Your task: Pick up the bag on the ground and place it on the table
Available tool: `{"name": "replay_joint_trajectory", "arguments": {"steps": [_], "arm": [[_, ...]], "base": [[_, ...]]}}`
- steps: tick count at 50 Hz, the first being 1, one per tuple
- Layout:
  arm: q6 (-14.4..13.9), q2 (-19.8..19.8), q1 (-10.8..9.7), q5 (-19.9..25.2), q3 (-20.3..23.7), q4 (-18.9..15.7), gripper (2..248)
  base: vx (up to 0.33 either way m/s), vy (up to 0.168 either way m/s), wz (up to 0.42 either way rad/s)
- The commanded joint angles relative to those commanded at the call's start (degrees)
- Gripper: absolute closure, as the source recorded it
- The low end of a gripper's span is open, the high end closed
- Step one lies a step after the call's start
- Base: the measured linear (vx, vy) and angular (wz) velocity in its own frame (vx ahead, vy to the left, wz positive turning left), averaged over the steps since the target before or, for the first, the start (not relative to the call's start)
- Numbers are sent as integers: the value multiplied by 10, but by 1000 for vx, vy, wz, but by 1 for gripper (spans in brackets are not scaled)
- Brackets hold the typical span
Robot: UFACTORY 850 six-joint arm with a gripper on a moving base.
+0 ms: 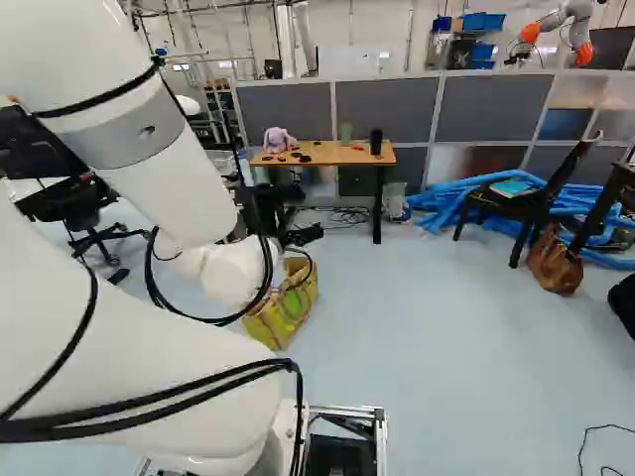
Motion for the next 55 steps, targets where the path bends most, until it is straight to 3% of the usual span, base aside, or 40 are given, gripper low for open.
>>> {"name": "replay_joint_trajectory", "arguments": {"steps": [55], "arm": [[0,-4,0,0,-4,0,3]], "base": [[0,0,0]]}}
